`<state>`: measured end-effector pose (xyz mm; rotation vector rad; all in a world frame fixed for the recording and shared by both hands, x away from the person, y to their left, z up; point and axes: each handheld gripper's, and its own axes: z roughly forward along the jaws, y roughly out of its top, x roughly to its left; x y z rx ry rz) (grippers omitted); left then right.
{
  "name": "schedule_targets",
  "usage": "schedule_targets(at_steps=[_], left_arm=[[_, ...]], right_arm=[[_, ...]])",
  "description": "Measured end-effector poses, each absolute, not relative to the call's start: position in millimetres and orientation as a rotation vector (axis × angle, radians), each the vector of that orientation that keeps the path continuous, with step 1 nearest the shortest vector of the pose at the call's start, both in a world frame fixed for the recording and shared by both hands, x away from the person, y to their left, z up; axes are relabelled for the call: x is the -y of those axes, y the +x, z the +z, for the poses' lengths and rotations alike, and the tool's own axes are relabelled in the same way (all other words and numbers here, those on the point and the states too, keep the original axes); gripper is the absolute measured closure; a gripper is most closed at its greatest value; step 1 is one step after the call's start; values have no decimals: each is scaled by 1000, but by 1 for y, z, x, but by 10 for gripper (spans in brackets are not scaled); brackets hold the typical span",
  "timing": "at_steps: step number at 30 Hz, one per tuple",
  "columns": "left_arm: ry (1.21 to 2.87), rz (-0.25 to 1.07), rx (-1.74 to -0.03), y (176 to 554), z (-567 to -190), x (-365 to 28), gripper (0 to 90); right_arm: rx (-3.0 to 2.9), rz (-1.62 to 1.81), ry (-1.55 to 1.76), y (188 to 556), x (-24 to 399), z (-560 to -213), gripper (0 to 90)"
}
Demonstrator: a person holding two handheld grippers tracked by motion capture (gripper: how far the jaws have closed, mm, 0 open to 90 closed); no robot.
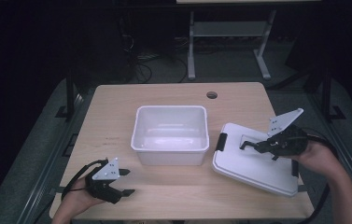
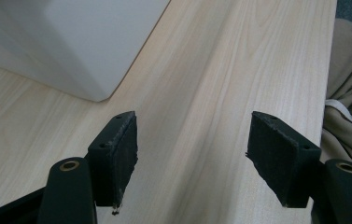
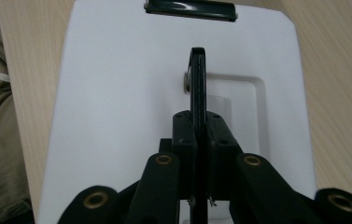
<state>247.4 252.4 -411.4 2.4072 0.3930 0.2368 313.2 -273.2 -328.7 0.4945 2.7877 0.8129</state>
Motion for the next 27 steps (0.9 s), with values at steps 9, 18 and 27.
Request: schedule_targets(at_steps=[9,18,27], left_arm=[[2405,234,-395,248,-411,-253,329],[2403,232,-400,248,-411,-253,332],[2399,229,-403,248,-412,-255,332]], right_arm=[[-2780,815,447,313,276,-304,837],[-2773,808,401,315,273,-285,837],[-2739,855,347,319,263,-265,837]])
